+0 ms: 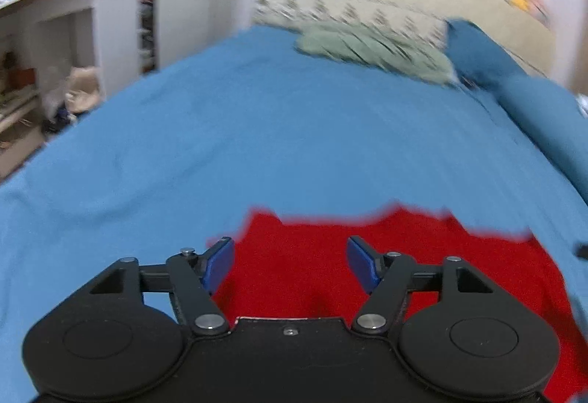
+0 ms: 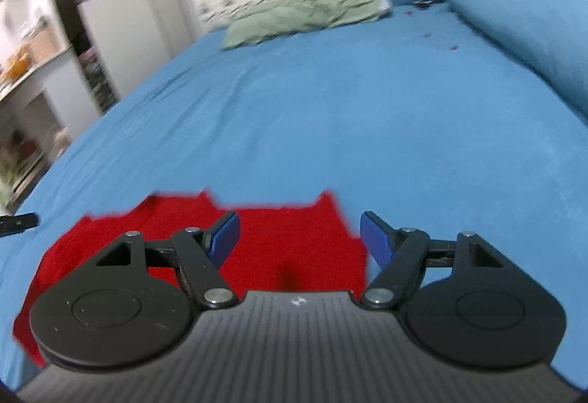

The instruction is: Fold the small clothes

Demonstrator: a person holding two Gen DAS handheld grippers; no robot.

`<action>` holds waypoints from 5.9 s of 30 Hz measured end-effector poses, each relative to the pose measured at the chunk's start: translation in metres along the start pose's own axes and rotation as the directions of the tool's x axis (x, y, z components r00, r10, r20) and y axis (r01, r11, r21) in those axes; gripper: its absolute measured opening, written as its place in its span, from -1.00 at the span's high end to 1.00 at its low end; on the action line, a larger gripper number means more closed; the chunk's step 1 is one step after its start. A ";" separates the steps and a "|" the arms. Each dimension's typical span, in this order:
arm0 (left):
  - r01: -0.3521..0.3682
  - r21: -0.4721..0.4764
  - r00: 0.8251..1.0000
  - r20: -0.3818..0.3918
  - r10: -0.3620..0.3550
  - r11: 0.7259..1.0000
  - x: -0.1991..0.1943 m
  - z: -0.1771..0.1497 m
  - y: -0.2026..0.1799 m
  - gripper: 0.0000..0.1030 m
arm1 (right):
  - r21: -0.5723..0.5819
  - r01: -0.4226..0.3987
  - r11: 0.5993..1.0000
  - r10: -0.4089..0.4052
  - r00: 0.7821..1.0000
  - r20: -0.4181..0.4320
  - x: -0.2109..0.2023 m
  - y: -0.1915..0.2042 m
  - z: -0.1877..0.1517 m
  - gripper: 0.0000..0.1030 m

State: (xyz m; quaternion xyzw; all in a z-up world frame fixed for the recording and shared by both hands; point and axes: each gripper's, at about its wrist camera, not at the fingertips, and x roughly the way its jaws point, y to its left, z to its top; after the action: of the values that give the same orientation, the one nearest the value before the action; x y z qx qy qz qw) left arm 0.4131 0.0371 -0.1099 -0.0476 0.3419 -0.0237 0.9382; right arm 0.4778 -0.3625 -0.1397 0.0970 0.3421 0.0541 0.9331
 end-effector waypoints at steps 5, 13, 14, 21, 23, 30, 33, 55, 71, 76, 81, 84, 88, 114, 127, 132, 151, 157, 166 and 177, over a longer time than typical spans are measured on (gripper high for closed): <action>-0.013 0.063 0.994 -0.110 0.020 0.998 0.012 -0.046 -0.010 -0.67 | -0.044 -0.007 0.999 0.003 0.996 -0.087 0.008 0.033 -0.040 -0.71; -0.043 0.059 0.986 -0.156 0.052 0.997 0.022 -0.063 -0.016 -0.79 | 0.051 0.035 0.998 -0.026 0.984 -0.179 0.036 0.026 -0.061 -0.83; -0.046 0.059 0.986 -0.157 0.055 0.997 0.024 -0.062 -0.014 -0.80 | 0.055 0.037 0.998 -0.026 0.983 -0.181 0.037 0.026 -0.060 -0.85; -0.054 0.060 0.985 -0.162 0.063 0.997 0.020 -0.056 -0.013 -0.80 | 0.124 0.023 0.992 -0.004 0.989 -0.151 0.012 0.014 -0.050 -0.87; -0.056 0.062 0.986 -0.154 0.065 0.997 0.014 -0.051 -0.013 -0.80 | 0.153 0.028 0.988 -0.009 0.993 -0.121 -0.007 0.009 -0.045 -0.87; 0.022 0.124 0.996 -0.094 -0.010 0.992 -0.012 -0.035 -0.048 -0.80 | 0.107 0.130 0.986 -0.126 0.991 -0.046 -0.069 -0.010 -0.048 -0.87; 0.083 0.138 0.991 -0.116 -0.068 0.987 -0.003 -0.038 -0.075 -0.80 | 0.076 0.175 0.982 -0.170 0.983 -0.068 -0.071 -0.016 -0.065 -0.87; 0.088 0.179 0.979 -0.197 -0.052 0.980 0.051 -0.075 -0.113 -1.00 | -0.044 0.166 0.985 -0.168 0.985 -0.038 -0.037 -0.007 -0.129 -0.14; 0.084 0.127 0.977 -0.205 -0.057 0.988 0.022 -0.042 -0.063 -1.00 | 0.297 -0.126 0.946 0.120 0.992 0.038 -0.074 0.019 -0.037 0.56; 0.039 0.104 0.983 -0.181 -0.020 0.994 -0.013 -0.032 -0.006 -1.00 | 0.164 -0.389 0.907 0.384 0.921 0.061 -0.053 0.133 0.008 0.56; -0.025 0.105 0.983 -0.178 0.043 0.994 -0.038 -0.048 0.040 -1.00 | 0.066 -0.582 0.811 0.585 0.801 -0.125 0.007 0.250 -0.019 0.56; -0.055 0.081 0.977 -0.199 0.070 0.995 -0.039 -0.064 0.059 -1.00 | 0.044 -0.579 0.814 0.567 0.776 -0.276 0.057 0.290 -0.059 0.55; -0.052 0.038 0.971 -0.233 0.059 0.998 -0.037 -0.082 0.072 -1.00 | 0.076 -0.539 0.839 0.528 0.772 -0.354 0.088 0.292 -0.092 0.26; 0.035 -0.073 0.992 -0.119 -0.043 0.997 -0.041 -0.067 0.060 -1.00 | -0.309 -0.145 0.940 0.125 0.989 -0.085 -0.011 0.215 -0.173 -0.79; 0.012 -0.127 0.994 -0.106 -0.026 0.992 -0.029 -0.064 0.074 -1.00 | -0.333 0.000 0.943 0.000 1.000 -0.001 0.004 0.220 -0.179 -0.75; 0.005 -0.125 0.995 -0.103 -0.017 0.992 -0.034 -0.062 0.082 -1.00 | -0.314 0.121 0.942 -0.085 0.988 0.126 -0.010 0.212 -0.165 -0.33; 0.021 -0.012 0.985 -0.168 -0.022 1.000 -0.052 -0.066 0.088 -0.85 | -0.302 -0.111 0.947 0.088 0.992 -0.087 -0.043 0.160 -0.146 -0.57; 0.093 0.006 0.987 -0.135 -0.091 0.996 -0.028 -0.025 0.074 -1.00 | -0.069 -0.227 0.971 0.204 0.948 -0.246 -0.031 0.137 -0.061 -1.00; 0.171 -0.158 0.944 -0.256 -0.208 0.972 0.049 -0.028 0.088 -0.80 | 0.252 -0.224 0.942 0.313 0.857 -0.408 0.089 0.133 -0.047 -1.00; 0.244 -0.170 0.932 -0.230 -0.280 0.955 0.019 -0.014 0.070 0.52 | 0.190 -0.315 0.930 0.362 0.873 -0.325 0.051 0.154 -0.034 0.33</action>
State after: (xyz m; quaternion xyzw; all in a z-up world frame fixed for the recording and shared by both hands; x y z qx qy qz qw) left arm 0.4194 0.1043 -0.1403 -0.1545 0.4495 -0.1309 0.8700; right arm 0.4893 -0.1988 -0.1636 0.2051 0.4852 0.2109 0.8235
